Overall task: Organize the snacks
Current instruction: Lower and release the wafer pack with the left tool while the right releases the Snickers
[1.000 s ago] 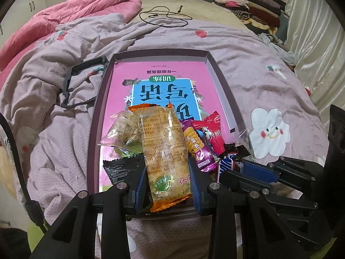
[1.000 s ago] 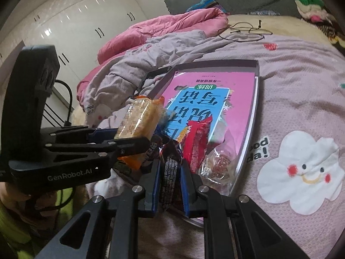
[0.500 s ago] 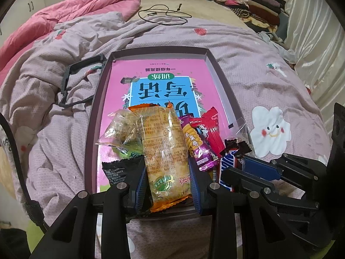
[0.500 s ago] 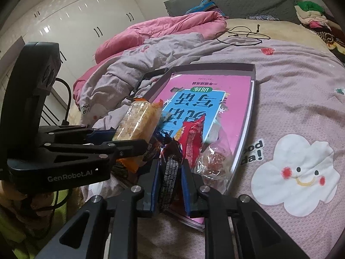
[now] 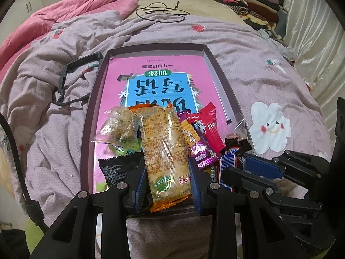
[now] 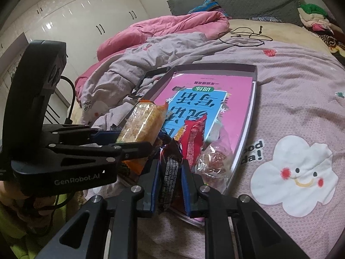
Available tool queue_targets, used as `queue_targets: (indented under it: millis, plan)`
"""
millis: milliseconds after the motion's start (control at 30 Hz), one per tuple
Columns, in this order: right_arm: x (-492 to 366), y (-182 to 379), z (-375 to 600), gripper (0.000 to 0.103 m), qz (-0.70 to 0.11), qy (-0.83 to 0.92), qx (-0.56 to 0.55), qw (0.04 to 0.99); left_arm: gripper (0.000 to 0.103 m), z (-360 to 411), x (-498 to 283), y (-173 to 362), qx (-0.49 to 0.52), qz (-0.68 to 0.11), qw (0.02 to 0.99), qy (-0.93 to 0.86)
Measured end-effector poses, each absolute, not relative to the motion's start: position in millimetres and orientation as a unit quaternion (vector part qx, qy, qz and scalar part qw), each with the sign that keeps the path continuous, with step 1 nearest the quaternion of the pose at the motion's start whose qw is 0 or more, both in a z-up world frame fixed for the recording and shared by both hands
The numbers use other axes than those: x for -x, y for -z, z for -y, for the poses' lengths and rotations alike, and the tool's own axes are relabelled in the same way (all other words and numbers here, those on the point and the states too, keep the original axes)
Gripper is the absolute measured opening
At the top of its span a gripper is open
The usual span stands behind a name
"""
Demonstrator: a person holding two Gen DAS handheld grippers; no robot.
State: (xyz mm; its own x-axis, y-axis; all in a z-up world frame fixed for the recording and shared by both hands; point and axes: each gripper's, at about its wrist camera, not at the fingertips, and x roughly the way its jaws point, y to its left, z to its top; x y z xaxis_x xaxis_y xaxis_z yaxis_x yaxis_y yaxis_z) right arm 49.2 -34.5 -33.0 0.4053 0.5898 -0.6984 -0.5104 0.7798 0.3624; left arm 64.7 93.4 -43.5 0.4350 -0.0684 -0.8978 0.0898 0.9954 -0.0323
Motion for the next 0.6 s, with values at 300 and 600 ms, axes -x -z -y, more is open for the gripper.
queue_targets:
  millis: [300,600]
  plan:
    - [-50.1,33.7,36.8,0.022,-0.434,-0.320,-0.041,0.841,0.037,-89.8,-64.4,47.0,-0.016,-0.535,0.843,0.050]
    - [-52.6,36.4,40.3,0.025,-0.442,-0.313,-0.047,0.840,0.037,-89.9,-63.9,47.6,-0.014,-0.536,0.842,0.050]
